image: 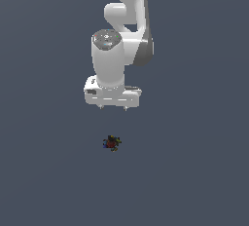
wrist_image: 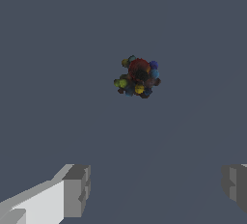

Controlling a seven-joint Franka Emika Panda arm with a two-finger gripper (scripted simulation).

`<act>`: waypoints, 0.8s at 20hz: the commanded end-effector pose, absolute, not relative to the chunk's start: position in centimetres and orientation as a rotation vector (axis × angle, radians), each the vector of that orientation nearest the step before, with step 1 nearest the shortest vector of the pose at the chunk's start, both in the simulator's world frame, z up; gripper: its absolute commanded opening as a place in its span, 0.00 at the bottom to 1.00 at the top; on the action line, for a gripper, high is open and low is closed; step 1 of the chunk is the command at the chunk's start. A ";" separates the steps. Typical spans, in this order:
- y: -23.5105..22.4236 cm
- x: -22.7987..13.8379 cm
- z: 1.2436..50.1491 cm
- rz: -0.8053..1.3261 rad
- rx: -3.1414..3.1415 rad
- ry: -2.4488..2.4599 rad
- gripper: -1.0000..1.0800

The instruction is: Pick up the object and move it to a goal position.

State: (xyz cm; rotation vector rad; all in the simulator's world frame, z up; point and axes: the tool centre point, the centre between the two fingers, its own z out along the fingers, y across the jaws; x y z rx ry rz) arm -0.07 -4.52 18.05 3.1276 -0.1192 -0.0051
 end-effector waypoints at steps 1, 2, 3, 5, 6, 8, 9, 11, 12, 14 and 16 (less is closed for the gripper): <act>-4.5 -0.1 18.0 -0.005 3.128 -0.119 0.96; -4.5 -0.1 18.1 -0.004 3.128 -0.117 0.96; -4.3 0.0 18.2 -0.003 3.127 -0.110 0.96; -3.7 0.1 18.5 0.004 3.127 -0.085 0.96; -3.3 0.1 18.7 0.009 3.126 -0.067 0.96; -2.4 0.3 19.2 0.020 3.125 -0.026 0.96; -2.1 0.3 19.3 0.024 3.124 -0.012 0.96; -1.7 0.4 19.5 0.028 3.123 0.005 0.96; -1.7 0.4 19.5 0.028 3.123 0.006 0.96; -1.8 0.4 19.5 0.026 3.123 -0.002 0.96; -1.8 0.4 19.5 0.026 3.123 0.000 0.96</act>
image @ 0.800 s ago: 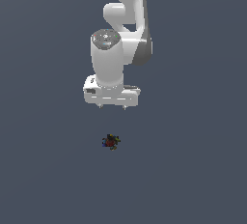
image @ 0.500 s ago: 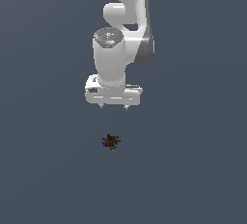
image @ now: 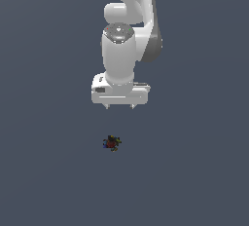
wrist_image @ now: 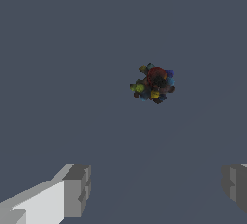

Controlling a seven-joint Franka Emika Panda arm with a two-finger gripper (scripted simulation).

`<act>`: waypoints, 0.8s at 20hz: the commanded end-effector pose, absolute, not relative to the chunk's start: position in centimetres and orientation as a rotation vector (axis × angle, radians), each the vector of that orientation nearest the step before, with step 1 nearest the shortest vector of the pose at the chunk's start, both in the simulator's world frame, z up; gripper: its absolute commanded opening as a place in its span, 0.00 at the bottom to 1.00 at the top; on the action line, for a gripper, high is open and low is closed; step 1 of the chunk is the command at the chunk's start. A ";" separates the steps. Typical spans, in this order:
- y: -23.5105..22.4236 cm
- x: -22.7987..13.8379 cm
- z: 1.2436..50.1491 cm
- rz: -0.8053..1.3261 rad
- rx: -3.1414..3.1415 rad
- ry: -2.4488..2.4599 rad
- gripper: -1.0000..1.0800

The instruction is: Pick up the object and move it to a goal position.

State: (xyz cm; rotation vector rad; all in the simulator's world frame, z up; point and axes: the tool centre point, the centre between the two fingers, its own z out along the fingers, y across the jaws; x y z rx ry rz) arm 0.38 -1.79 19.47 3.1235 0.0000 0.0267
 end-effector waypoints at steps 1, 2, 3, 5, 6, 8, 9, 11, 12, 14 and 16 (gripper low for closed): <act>-1.8 0.4 19.4 0.026 3.123 0.004 0.96; -1.8 0.4 19.4 0.026 3.123 0.010 0.96; -1.8 0.5 19.4 0.026 3.123 0.018 0.96; -1.9 0.6 19.3 0.025 3.122 0.040 0.96; -1.9 0.7 19.2 0.025 3.121 0.054 0.96; -1.9 0.8 19.0 0.023 3.119 0.087 0.96; -2.0 0.9 18.9 0.022 3.118 0.107 0.96; -2.1 1.2 18.7 0.021 3.115 0.152 0.96; -2.1 1.3 18.5 0.020 3.113 0.177 0.96; -2.2 1.6 18.2 0.017 3.108 0.234 0.96; -2.3 1.9 17.9 0.015 3.101 0.298 0.96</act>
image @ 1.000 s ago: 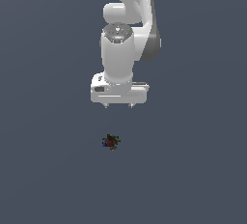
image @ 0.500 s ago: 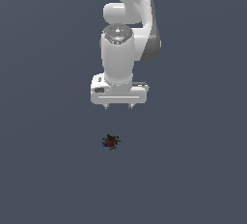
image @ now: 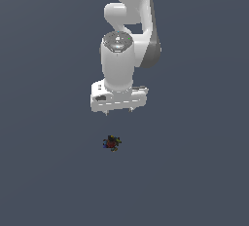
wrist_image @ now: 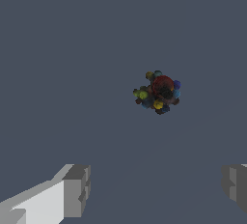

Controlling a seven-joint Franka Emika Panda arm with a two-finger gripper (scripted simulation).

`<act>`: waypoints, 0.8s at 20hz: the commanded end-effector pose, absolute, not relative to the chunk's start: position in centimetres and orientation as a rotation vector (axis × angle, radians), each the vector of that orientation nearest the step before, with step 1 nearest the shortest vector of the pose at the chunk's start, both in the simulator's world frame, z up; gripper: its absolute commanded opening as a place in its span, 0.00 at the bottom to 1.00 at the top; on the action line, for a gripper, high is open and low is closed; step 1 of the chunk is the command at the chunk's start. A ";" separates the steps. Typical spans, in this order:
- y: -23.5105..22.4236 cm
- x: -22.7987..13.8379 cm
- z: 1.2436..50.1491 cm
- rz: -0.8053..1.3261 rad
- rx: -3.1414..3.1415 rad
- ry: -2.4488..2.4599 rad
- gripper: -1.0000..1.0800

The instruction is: Pick up the object and move it to a goal position.

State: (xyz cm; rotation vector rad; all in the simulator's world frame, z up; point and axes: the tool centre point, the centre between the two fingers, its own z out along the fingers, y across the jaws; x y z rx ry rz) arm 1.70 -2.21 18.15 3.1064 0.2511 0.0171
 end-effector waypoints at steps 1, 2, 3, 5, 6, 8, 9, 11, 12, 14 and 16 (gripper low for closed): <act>-2.4 2.1 17.7 0.013 3.097 0.333 0.96; -2.4 2.3 17.5 0.012 3.092 0.370 0.96; -2.5 2.5 17.3 0.010 3.087 0.409 0.96; -2.6 2.9 16.8 0.007 3.074 0.490 0.96; -2.7 3.1 16.6 0.006 3.067 0.531 0.96; -2.9 3.5 16.1 0.003 3.052 0.613 0.96; -2.9 3.7 15.8 0.001 3.044 0.653 0.96; -3.1 4.1 15.3 -0.002 3.026 0.733 0.96; -3.2 4.3 15.1 -0.003 3.016 0.773 0.96; -3.3 4.7 14.6 -0.005 2.995 0.853 0.96; -3.5 5.0 14.1 -0.007 2.973 0.931 0.96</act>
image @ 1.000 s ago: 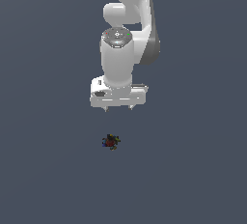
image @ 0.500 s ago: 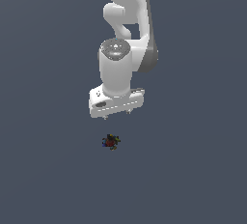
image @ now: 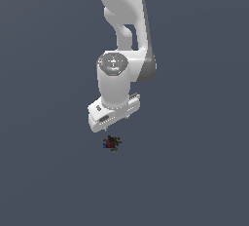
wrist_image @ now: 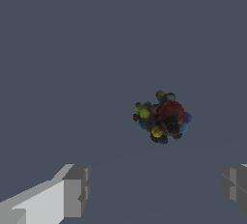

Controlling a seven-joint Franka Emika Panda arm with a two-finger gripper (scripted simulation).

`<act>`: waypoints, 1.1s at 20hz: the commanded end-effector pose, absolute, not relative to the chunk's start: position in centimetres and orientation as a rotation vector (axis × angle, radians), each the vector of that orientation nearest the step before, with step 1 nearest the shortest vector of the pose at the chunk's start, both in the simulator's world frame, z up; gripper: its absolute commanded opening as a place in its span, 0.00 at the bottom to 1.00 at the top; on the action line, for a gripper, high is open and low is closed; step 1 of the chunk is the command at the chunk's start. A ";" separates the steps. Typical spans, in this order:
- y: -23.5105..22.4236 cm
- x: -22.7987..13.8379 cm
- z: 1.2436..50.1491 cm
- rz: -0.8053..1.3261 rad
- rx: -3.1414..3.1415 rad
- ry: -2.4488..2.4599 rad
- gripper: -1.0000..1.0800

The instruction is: Pick up the object and move it to a goal position.

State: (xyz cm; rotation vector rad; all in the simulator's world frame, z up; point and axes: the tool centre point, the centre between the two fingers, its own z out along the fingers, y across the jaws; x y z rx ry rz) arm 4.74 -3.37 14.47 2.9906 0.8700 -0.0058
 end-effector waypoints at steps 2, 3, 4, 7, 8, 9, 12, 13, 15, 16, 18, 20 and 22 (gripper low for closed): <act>-3.7 5.4 13.6 -0.009 2.949 1.009 0.96; -3.7 5.6 13.3 -0.010 2.936 1.048 0.96; -3.8 5.7 13.1 -0.010 2.923 1.086 0.96; -4.1 6.3 12.3 -0.011 2.881 1.200 0.96; -4.2 6.4 12.0 -0.012 2.866 1.238 0.96; -4.3 6.6 11.8 -0.012 2.851 1.275 0.96; -4.6 7.1 11.0 -0.011 2.803 1.385 0.96; -4.7 7.2 10.7 -0.011 2.786 1.422 0.96; -4.9 7.5 10.2 -0.010 2.753 1.491 0.96; -5.0 7.7 10.0 -0.009 2.737 1.522 0.96; -5.1 7.9 9.5 -0.008 2.706 1.580 0.96; -5.3 8.1 9.1 -0.006 2.679 1.629 0.96; -5.4 8.3 8.8 -0.005 2.655 1.671 0.96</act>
